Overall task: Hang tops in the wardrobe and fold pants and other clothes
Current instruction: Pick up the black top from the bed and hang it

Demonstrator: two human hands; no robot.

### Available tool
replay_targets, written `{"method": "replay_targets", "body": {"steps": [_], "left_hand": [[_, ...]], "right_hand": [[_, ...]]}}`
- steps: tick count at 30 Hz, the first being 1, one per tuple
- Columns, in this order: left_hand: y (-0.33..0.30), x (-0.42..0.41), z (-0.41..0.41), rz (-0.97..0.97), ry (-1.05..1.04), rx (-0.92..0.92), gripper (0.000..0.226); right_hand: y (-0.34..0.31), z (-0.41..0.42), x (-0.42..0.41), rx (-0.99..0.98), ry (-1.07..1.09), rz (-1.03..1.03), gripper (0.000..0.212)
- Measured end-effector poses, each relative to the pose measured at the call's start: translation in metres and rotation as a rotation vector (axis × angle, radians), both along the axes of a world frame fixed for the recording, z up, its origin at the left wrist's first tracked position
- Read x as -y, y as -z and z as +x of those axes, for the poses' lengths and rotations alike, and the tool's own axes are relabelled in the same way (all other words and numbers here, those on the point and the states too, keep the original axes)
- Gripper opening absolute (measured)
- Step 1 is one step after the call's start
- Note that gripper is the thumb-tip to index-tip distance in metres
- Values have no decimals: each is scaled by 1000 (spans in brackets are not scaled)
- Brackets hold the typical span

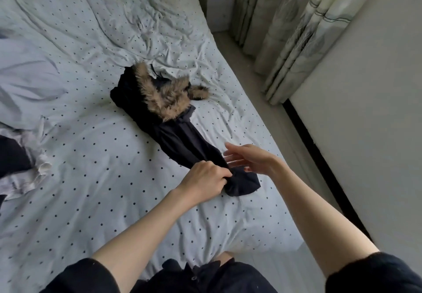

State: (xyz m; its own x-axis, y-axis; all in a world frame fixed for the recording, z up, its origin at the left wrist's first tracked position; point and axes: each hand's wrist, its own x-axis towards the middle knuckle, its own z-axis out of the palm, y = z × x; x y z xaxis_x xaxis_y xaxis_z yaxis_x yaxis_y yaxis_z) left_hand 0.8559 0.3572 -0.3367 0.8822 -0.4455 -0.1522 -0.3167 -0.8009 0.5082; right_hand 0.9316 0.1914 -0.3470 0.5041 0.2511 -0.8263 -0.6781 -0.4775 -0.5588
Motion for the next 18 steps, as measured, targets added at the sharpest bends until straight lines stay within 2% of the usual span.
{"method": "replay_targets", "body": {"steps": [4,8,10,13,15,17,18], "left_hand": [[7,-18,-9,-79,-60,-21,31],[20,-42,-7,-154,-95,8,30],[33,-56,-2,-150,-115,53,39],[55,-79,9,120,-209,-17,67],[63,-89,19,324,-233,-79,84],[68,-96,32,427,-237,-92,89],[68,-98,39,435,-252,-82,83]], "right_hand": [[5,5,-35,97,-56,-83,9],[11,6,-38,163,-106,-77,26],[10,4,-24,165,-159,-68,32],[7,-5,-4,102,-212,37,33],[4,-12,4,73,-215,172,18],[-5,-12,12,65,-212,270,5],[-12,-9,16,60,-215,297,6]]}}
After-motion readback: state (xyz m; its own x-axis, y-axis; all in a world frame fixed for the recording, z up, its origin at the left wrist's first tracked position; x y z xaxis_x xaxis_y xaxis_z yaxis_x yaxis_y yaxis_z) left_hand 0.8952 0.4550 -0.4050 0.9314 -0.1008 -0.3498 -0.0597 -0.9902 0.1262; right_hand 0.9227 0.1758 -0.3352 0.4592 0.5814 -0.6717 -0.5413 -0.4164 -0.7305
